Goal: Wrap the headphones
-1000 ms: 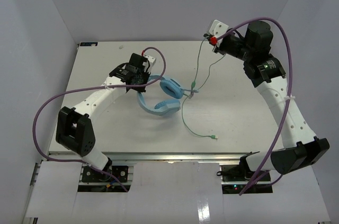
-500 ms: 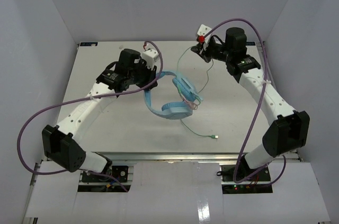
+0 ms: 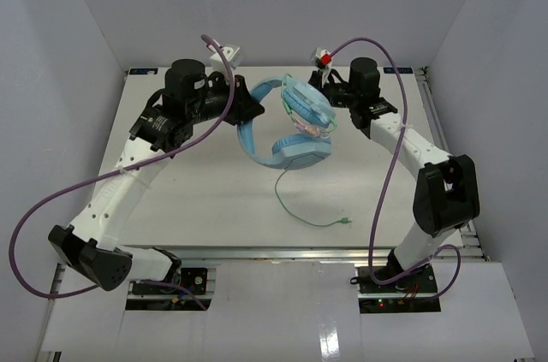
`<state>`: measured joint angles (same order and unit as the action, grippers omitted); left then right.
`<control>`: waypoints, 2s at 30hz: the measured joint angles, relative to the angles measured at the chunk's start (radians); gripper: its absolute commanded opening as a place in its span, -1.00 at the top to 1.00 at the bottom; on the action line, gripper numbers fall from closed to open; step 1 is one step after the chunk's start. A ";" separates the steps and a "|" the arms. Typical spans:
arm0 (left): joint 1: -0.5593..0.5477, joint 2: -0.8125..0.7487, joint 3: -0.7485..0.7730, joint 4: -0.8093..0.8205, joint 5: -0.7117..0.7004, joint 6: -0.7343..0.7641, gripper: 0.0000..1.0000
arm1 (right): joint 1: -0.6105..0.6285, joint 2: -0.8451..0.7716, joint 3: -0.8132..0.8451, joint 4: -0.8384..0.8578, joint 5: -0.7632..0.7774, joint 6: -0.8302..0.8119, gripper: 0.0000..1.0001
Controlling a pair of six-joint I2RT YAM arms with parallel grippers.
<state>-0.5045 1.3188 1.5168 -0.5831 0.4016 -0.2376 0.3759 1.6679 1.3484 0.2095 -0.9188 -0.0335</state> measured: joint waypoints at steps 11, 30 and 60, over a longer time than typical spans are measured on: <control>0.000 0.067 0.206 0.048 -0.085 -0.200 1.00 | 0.072 0.091 -0.213 0.649 -0.179 0.669 0.13; 0.009 0.165 0.463 0.009 -0.343 -0.279 1.00 | 0.322 0.149 -0.364 1.067 -0.126 1.140 0.03; 0.234 0.255 0.431 -0.027 -0.696 -0.058 1.00 | 0.586 -0.255 -0.445 0.269 -0.127 0.220 0.85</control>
<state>-0.2702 1.5735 1.9481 -0.6101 -0.2941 -0.2954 0.9621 1.4131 0.9035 0.4787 -1.0455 0.1865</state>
